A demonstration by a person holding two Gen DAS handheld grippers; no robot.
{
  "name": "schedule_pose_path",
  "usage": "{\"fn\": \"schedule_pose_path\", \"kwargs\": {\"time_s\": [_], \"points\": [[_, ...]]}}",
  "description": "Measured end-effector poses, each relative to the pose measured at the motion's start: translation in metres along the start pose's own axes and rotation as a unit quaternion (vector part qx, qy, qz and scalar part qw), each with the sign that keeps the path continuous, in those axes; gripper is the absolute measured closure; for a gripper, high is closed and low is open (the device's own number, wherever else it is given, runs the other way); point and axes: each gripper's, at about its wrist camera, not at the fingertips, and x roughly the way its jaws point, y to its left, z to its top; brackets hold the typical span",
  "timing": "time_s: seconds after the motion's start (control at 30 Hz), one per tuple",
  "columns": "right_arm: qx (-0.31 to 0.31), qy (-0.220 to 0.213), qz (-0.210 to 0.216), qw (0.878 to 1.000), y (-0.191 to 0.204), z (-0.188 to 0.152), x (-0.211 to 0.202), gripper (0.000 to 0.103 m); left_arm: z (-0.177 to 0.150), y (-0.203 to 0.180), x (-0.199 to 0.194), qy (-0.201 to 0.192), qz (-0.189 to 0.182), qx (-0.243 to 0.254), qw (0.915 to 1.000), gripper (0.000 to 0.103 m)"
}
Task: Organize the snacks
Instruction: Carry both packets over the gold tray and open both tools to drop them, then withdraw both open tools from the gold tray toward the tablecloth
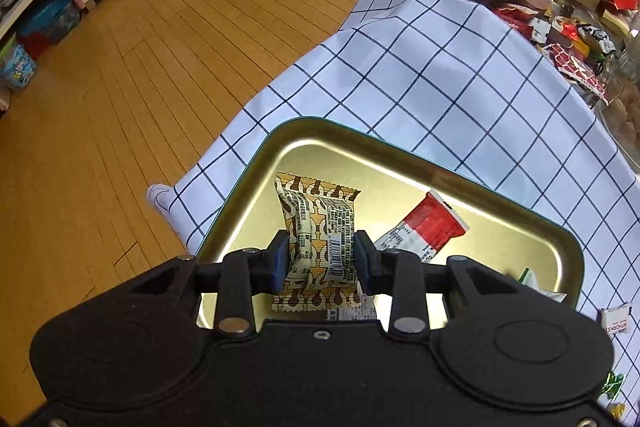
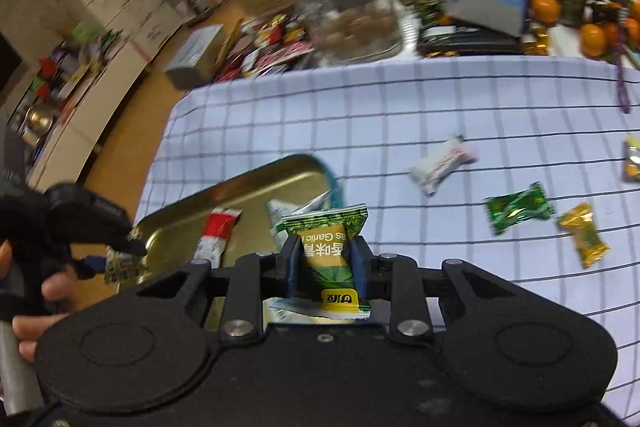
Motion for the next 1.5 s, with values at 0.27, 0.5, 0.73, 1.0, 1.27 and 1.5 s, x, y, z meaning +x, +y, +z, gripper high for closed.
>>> {"fn": "schedule_pose_path", "kwargs": {"time_s": [0.27,0.5,0.73,1.0,1.27,1.5], "points": [[-0.028,0.019,0.031,0.999,0.032,-0.015,0.014,0.072,0.001,0.002,-0.007,-0.016,-0.001,0.004,0.9999,0.057],[-0.024,0.024,0.023,0.999,0.027,-0.017,0.012,0.072,0.005,0.008,-0.008,-0.019,-0.012,-0.015,0.9996,0.057],[-0.008,0.019,0.019,1.0,0.017,-0.01,0.01,0.071,0.002,0.003,-0.01,-0.021,-0.019,-0.001,0.9996,0.057],[0.009,0.017,0.008,1.0,0.005,-0.007,0.011,0.071,-0.003,-0.008,-0.013,-0.021,-0.021,0.024,0.9993,0.058],[0.019,0.015,-0.066,0.998,-0.028,-0.005,0.015,0.071,-0.054,-0.073,-0.057,-0.055,-0.064,0.158,0.9839,0.058],[0.082,-0.001,-0.159,0.984,-0.104,0.003,0.004,0.071,-0.119,-0.135,-0.111,-0.085,-0.128,0.279,0.9478,0.057]]}}
